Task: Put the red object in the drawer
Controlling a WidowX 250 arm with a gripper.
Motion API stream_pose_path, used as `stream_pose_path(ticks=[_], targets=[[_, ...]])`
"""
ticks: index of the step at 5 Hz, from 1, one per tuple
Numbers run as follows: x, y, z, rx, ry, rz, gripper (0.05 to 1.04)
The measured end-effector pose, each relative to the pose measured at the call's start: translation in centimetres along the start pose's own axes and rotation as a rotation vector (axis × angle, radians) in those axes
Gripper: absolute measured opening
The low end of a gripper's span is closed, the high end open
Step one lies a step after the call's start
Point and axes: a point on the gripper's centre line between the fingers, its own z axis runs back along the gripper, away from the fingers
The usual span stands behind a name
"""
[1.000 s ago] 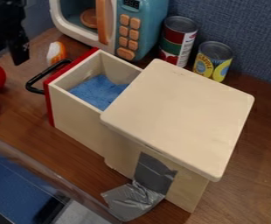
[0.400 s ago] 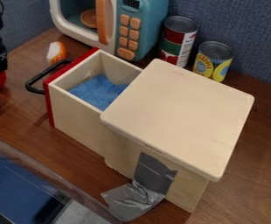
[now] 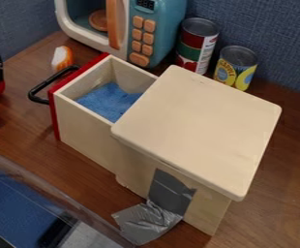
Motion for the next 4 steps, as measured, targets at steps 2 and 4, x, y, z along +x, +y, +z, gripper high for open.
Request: stream_pose_path(ticks=[2, 4], targets=[[-0.3, 1.2, 0.3, 0.031, -0.016, 0.065, 0.506], [-0.2, 1.6, 0.4, 0.045, -0.022, 0.067, 0.110]])
